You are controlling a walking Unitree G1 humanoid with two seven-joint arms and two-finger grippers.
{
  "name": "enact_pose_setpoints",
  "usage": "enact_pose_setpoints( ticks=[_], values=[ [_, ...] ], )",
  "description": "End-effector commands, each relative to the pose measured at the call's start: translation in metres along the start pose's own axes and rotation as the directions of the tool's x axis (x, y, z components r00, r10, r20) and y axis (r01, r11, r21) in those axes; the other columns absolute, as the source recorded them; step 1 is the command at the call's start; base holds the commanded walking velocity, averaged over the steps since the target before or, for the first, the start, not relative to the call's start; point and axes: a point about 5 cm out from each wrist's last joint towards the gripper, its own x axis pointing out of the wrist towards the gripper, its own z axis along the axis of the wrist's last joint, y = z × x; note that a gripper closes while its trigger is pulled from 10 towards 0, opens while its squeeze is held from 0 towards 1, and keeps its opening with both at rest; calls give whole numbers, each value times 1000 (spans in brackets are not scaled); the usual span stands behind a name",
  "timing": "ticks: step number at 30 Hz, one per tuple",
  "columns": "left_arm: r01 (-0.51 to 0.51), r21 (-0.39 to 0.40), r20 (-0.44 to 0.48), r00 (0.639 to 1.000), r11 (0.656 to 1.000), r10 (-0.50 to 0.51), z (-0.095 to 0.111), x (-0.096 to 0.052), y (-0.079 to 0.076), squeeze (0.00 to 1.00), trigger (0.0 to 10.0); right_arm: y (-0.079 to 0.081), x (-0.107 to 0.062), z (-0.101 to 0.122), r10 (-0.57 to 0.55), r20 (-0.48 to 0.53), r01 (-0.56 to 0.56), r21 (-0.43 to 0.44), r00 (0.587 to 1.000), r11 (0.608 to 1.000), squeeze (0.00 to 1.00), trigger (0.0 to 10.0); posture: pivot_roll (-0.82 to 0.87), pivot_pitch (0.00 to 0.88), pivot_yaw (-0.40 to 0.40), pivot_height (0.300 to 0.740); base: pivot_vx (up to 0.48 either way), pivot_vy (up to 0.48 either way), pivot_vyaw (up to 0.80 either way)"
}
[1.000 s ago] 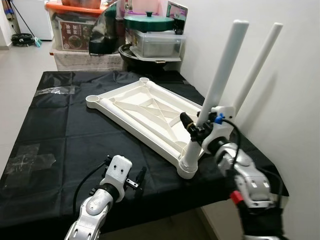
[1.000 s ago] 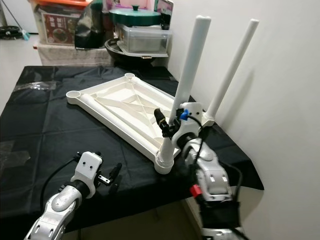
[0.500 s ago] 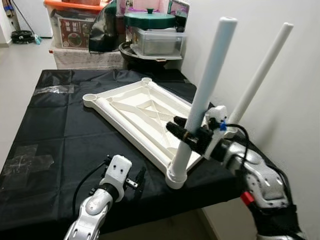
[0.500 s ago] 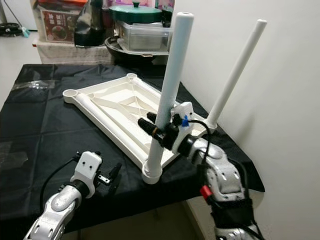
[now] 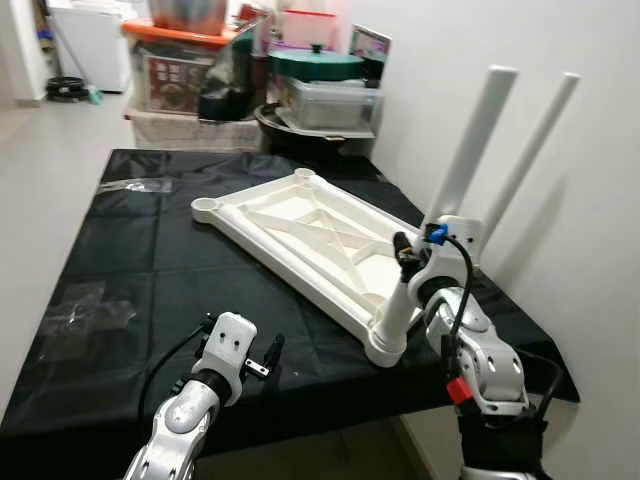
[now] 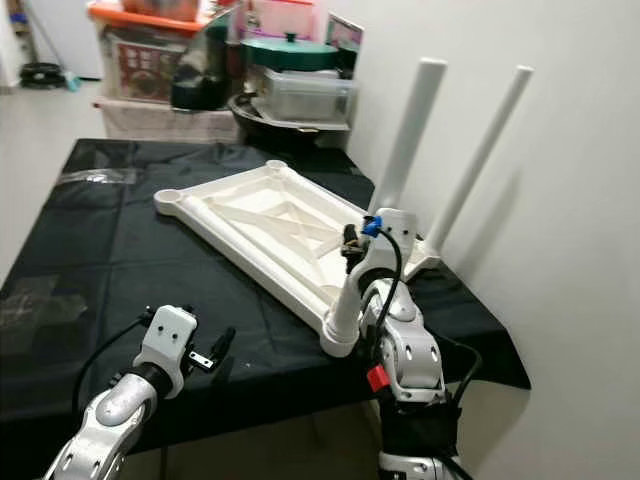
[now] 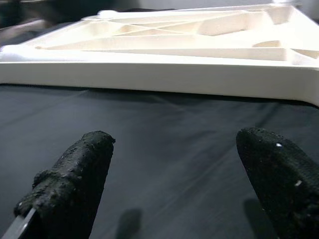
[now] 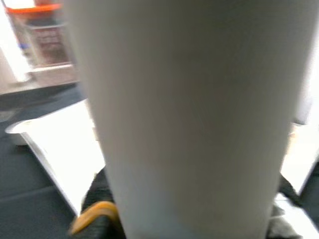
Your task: Building children table
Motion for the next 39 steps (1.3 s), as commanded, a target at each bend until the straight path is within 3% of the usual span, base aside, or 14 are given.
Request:
enact_pose_setpoints(
  ticks=[1,3,4,7,10,15,18,23,30,35,36,37,38,39],
  values=[
    [11,1,1,1000,1000,-11,1,1,-4,0,10000,2,-1,4,46,19,-46,17,999,999,1000,10000,88,0,-136,740,0,0,0],
    [10,1,2,1000,1000,-10,1,1,-3,0,10000,3,2,9,93,26,-93,1,995,996,1000,10000,89,0,-137,740,0,0,0],
    [7,-1,1,1000,1000,-7,1,0,-3,0,10000,9,5,20,241,36,-242,18,970,970,0,10000,89,0,-137,740,0,0,0],
    [8,-1,1,1000,1000,-8,1,0,-3,0,10000,13,1,26,390,46,-391,9,920,920,0,10000,89,0,-137,740,0,0,0],
    [11,-2,2,1000,1000,-11,1,1,-4,0,10000,19,-23,23,700,-38,-700,-86,713,709,0,10000,82,0,-136,740,0,0,0],
    [11,-2,3,1000,1000,-11,1,2,-4,0,10000,12,-27,9,715,-137,-728,-103,685,678,0,10000,85,0,-139,740,0,0,0],
    [9,0,2,1000,1000,-9,1,2,-3,0,10000,-2,-17,-12,626,-237,-661,-114,743,741,0,0,90,0,-141,740,0,0,0],
    [6,3,0,1000,1000,-6,1,2,-2,0,10000,-55,13,-40,53,-277,-100,-159,959,982,0,0,93,0,-138,740,0,0,0],
    [7,6,0,1000,1000,-7,1,1,-2,0,10000,-82,-9,-39,-390,-162,378,-100,907,920,0,0,92,0,-136,740,0,0,0],
    [10,6,0,1000,1000,-10,0,1,-2,0,10000,-49,-18,-41,-292,-151,282,-80,944,956,0,0,88,0,-132,740,0,0,0],
    [14,5,0,1000,1000,-14,1,2,-3,0,10000,-34,-16,-36,-196,-105,191,-53,975,980,0,10000,82,0,-125,740,0,0,0],
    [14,5,0,1000,1000,-14,1,2,-3,0,10000,-34,-16,-36,-196,-105,191,-53,975,980,0,10000,82,0,-125,740,0,0,0],
    [16,5,1,1000,1000,-16,1,2,-4,0,10000,-24,-12,-31,-107,-69,105,-29,992,994,1000,10000,84,0,-127,740,0,0,0],
    [16,5,1,1000,1000,-16,1,2,-4,0,10000,-24,-12,-31,-107,-69,105,-29,992,994,1000,10000,84,0,-127,740,0,0,0]
  ],
)
